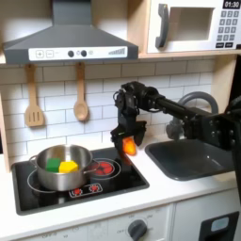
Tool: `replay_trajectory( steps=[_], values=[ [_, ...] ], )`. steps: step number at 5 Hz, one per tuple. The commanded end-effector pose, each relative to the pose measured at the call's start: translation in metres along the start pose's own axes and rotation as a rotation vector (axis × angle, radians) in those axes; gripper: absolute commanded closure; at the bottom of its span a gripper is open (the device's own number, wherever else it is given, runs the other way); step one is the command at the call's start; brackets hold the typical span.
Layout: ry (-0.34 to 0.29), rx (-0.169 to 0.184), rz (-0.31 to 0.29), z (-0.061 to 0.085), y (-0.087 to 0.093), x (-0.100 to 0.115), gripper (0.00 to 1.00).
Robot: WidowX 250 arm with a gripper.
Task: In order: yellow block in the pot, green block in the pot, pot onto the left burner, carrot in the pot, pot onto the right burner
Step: 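Put the carrot in the pot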
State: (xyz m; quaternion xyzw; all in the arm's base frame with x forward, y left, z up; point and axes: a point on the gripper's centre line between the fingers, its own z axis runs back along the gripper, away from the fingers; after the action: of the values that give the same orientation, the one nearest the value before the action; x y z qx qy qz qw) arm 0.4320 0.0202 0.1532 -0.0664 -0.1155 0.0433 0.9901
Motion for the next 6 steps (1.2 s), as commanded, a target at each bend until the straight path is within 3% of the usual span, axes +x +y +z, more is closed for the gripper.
replay_trajectory(
  steps=[1, 6],
  values=[
    [-0.010, -0.013, -0.019, 0.001, -0.003, 0.005, 0.00],
    [0.014, -0.010, -0.042, -0.011, -0.003, 0.010, 0.00]
  ],
)
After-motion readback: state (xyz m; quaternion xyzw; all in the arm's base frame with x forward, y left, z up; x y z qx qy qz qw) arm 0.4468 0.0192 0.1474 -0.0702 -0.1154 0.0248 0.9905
